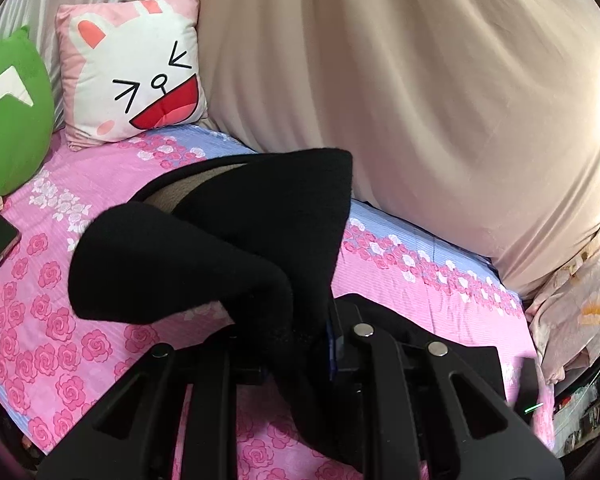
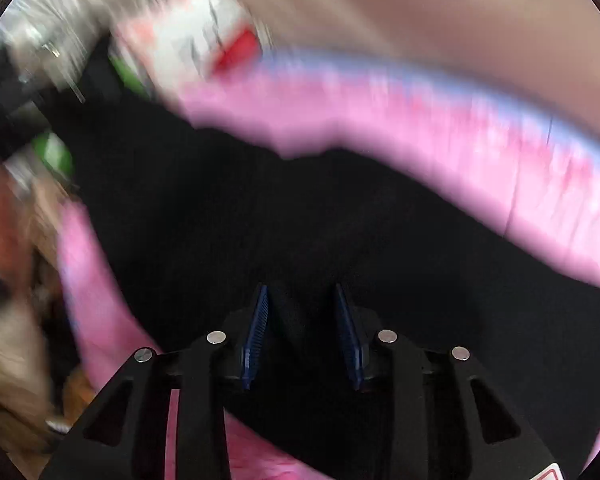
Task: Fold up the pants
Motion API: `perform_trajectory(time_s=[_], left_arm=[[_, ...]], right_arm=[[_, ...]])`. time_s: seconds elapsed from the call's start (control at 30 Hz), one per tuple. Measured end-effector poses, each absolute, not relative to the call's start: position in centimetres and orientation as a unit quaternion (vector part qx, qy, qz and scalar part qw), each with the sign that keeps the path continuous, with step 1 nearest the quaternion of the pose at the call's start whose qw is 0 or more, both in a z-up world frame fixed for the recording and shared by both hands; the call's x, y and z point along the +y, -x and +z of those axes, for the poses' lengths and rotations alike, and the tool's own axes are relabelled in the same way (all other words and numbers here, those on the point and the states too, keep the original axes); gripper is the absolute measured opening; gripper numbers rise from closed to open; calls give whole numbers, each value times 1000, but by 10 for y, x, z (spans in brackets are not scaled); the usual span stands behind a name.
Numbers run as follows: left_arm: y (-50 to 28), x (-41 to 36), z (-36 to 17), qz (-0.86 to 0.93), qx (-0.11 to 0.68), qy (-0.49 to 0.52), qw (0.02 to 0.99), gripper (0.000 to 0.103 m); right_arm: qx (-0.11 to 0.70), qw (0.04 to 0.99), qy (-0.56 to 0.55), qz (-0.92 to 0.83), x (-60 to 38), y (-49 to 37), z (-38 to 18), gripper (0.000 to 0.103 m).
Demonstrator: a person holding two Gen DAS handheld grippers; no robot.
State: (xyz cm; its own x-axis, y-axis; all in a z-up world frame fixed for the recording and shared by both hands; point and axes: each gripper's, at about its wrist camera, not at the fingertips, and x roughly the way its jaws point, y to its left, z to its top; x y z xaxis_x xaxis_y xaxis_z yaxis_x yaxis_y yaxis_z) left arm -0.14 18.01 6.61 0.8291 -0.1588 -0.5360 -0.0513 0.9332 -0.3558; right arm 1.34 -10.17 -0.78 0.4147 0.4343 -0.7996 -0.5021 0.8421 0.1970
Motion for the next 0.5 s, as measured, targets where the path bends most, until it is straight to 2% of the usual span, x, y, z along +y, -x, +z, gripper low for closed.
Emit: perform_trajectory(time_s=[0.2,0.4,0.5], left_arm=[[-1,137,85,-62,271,139,950,18],[6,49,113,-175,251,88,948,20],[6,-5,102,-243,281,69,926,22]], right_arm=[[398,882,-14,252,-158,11,50,35],[370,912,-82,158,-242,22,68,35],[361,918,-108,124,-276,33,68,36]])
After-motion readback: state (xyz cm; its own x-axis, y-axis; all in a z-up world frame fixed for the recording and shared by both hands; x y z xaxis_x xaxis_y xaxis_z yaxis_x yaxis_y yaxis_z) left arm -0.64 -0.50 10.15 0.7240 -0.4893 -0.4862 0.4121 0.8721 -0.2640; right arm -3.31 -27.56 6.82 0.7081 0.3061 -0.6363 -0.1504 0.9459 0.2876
